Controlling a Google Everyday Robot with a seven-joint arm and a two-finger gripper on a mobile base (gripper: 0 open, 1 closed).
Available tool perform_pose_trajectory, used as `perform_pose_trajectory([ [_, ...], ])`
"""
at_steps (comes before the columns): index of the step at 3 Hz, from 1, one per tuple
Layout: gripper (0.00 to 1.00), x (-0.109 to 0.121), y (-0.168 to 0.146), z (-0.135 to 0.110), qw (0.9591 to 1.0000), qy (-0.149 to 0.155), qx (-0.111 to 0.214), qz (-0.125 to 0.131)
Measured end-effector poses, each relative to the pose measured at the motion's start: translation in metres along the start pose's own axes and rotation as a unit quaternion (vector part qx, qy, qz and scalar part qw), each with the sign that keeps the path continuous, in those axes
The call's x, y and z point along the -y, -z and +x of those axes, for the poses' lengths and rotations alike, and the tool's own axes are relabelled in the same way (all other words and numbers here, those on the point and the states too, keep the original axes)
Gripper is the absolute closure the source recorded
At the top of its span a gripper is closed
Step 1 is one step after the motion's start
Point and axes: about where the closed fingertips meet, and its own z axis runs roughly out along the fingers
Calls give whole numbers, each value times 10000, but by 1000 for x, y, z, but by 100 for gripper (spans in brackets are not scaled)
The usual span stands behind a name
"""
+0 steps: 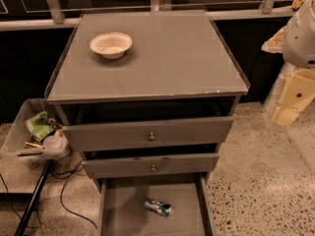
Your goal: Pick redbull can from bottom drawer and place on counter
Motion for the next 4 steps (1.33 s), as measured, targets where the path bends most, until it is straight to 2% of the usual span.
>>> perform_pose_trajectory([
  [1,0,0,0,-2,10000,-7,-4,27],
  [2,0,-23,-18,-3,9991,-208,318,-193],
  [3,0,-68,-47,-8,9931,-543,976,-367],
  [4,0,-108,-66,-14,9845,-760,1567,-196],
])
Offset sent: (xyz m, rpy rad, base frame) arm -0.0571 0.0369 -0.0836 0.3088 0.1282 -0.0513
